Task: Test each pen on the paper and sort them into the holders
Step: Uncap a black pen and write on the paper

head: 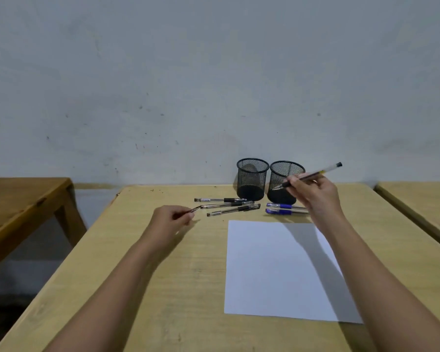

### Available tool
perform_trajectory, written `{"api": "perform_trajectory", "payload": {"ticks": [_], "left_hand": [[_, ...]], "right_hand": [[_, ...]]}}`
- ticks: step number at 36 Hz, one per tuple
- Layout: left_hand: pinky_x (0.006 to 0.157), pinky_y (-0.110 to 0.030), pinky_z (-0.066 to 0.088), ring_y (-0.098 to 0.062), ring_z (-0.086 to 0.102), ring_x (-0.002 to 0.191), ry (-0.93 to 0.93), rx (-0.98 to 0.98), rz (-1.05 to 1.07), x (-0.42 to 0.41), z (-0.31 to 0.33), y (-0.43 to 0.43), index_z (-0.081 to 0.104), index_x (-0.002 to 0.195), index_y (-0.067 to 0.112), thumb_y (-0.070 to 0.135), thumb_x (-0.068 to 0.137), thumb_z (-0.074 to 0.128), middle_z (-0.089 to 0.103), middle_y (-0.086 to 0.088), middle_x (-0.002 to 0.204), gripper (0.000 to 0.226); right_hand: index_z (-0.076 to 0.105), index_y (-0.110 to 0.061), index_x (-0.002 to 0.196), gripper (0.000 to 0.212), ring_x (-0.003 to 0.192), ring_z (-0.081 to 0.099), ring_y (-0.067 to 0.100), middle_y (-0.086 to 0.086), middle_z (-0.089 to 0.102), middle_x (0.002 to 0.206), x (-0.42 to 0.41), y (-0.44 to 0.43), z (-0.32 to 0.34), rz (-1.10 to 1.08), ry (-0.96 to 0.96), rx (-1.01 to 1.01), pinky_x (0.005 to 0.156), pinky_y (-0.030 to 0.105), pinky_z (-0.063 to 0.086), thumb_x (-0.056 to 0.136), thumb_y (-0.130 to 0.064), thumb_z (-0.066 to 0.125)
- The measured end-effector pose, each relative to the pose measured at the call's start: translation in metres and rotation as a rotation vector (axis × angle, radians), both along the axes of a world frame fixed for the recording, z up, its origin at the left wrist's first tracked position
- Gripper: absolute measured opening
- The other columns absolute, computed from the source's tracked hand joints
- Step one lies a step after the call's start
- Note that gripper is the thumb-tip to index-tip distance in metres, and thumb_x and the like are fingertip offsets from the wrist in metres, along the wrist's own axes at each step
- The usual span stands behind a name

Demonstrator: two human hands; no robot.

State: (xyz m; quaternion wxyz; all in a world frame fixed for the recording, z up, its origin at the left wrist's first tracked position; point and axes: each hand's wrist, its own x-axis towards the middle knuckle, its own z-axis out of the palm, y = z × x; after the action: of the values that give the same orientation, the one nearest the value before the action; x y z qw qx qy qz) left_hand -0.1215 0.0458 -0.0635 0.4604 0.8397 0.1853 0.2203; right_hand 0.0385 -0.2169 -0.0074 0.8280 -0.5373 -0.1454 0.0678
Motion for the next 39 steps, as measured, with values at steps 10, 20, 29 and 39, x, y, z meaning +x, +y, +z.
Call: {"api": "perform_trajectory", "payload": {"ticks": [10,20,29,39], "left_hand": [[0.078,-0.02,0.045,-0.018,0.061,0.09,-0.013,0.342,0.014,0.015,-0.024,-0.022,0.069,0.108,0.004,0.011,0.086,0.064,0.066,-0.008,0.098,0.023],[0.079,-0.025,0.045,-0.016,0.056,0.088,-0.004,0.404,0.025,0.02,-0.029,-0.019,0.067,0.11,0.004,0.013,0.09,0.058,0.06,-0.004,0.098,0.024],[0.082,-0.019,0.035,-0.019,0.053,0.104,-0.016,0.422,0.066,0.02,-0.028,-0.023,0.062,0.116,0.003,0.013,0.091,0.055,0.058,-0.004,0.109,0.028],[0.113,-0.023,0.019,-0.005,0.022,0.141,0.206,0.444,-0.344,0.004,-0.025,-0.064,0.034,0.144,0.022,0.05,0.092,0.045,0.027,0.011,0.153,0.06]], "right_hand": [[0.051,-0.009,0.069,0.024,0.062,0.066,0.014,0.014,0.06,0.074,-0.022,0.029,-0.034,-0.048,-0.013,-0.146,0.063,0.017,0.055,0.077,0.007,0.067],[0.067,-0.011,0.071,0.01,0.074,0.065,0.022,0.009,0.068,0.072,-0.023,0.029,-0.048,-0.046,-0.093,-0.313,0.079,0.032,0.054,0.073,-0.006,0.076],[0.072,-0.019,0.071,0.009,0.077,0.069,0.017,0.004,0.072,0.074,-0.028,0.029,-0.05,-0.039,-0.18,-0.396,0.08,0.033,0.056,0.074,-0.011,0.076],[0.065,-0.009,0.074,0.01,0.066,0.071,0.019,0.007,0.068,0.066,-0.031,0.04,-0.047,0.032,-0.141,-0.3,0.071,0.024,0.058,0.084,-0.007,0.066]]}}
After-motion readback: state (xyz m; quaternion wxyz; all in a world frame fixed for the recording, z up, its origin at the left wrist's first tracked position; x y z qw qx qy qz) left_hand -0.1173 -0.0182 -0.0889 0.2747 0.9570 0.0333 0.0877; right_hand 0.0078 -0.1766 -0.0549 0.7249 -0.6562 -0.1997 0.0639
